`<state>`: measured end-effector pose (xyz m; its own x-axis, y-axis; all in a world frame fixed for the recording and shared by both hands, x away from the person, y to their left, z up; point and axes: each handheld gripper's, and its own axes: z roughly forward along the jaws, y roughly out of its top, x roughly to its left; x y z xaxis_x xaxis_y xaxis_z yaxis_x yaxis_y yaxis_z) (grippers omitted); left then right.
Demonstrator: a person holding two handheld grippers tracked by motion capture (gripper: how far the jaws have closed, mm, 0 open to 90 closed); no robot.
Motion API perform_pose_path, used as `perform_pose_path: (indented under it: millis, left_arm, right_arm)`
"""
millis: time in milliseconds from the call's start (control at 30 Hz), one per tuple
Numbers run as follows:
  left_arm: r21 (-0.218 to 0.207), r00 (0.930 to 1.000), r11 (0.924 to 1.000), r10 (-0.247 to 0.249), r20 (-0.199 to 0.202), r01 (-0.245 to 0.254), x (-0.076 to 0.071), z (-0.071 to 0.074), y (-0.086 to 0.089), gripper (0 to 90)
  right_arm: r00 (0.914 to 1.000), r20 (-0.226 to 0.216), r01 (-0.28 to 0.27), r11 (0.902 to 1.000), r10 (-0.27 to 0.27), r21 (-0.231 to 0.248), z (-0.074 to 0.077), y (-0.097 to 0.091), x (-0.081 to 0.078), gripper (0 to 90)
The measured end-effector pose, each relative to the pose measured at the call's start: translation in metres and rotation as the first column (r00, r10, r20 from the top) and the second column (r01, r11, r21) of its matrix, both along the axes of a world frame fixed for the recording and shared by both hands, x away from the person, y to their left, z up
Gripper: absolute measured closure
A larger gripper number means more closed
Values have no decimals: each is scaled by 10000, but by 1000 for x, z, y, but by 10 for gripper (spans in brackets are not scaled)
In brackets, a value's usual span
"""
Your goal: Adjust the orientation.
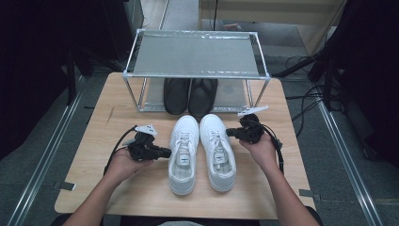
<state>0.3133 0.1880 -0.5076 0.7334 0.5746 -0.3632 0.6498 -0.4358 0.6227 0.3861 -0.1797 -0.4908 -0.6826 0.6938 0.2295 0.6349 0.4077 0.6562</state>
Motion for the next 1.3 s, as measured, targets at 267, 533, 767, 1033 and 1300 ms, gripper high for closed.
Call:
perform_pose_path:
  millis: [267, 533, 767, 1033, 1300]
  left_arm:
    - [-54, 9982, 9982, -602, 61, 603, -6, -1, -18, 822]
    - [-65, 9977, 9978, -655, 149, 656, -10, -3, -27, 822]
    - [-192, 9934, 9935, -1115, 278, 1120, -16, -5, -39, 824]
    - [-443, 9843, 9841, -1698, 478, 1719, -23, -7, -52, 810]
    - [-769, 9808, 9848, -1452, 1299, 1560, -24, 8, -34, 687]
  right_arm:
    - [10000, -3, 16, 10000, -16, 2, 0, 0, 0, 900]
    - [10000, -28, 29, 10000, -29, -8, 0, 1, 1, 900]
    - [9991, 280, 307, 9994, -303, -131, 0, 2, 3, 900]
    - [9967, 292, 751, 9971, -753, 95, -1, -1, 8, 900]
    - [9920, 503, 1115, 9907, -1156, 781, 12, -12, 4, 813]
